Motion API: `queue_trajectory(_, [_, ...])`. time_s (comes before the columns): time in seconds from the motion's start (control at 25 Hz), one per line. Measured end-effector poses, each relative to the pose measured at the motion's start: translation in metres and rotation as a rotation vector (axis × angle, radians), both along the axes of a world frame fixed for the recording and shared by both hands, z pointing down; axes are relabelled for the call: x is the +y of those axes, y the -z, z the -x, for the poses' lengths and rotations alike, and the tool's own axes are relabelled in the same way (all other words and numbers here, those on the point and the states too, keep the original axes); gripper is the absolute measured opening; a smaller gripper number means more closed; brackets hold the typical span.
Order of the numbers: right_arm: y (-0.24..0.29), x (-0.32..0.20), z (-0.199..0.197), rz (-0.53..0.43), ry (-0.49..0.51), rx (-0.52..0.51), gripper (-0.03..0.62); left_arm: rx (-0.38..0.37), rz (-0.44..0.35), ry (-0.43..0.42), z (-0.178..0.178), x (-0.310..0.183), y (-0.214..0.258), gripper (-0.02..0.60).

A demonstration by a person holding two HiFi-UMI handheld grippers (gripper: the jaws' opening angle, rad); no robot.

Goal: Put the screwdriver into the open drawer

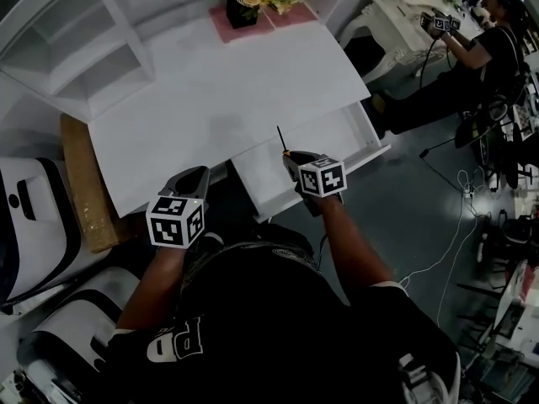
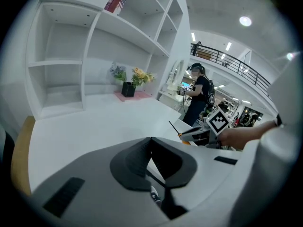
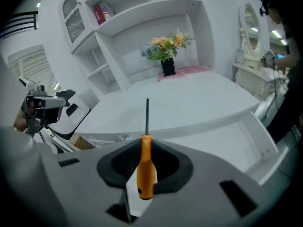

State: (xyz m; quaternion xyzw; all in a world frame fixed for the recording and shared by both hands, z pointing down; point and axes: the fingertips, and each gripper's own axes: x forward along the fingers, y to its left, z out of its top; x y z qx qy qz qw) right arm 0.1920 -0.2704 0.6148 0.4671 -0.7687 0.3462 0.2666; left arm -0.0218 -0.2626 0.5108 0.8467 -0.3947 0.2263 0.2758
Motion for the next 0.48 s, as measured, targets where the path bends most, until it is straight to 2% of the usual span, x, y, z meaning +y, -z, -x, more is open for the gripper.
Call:
queue_trajectory(0.28, [-0.031,0.019,-0.001,0.084,-0.004,-0.003,0.077,-0.020,-0.016,-0.051,-0.011,0.004,-0.003,0.011])
queue_trajectory(0.48, [-0.050,0.027,-0.001,0.138,0.022,-0.002,0.077,-0.025,-0.016,-0.053,-0.015,0.004,-0.003,0.012])
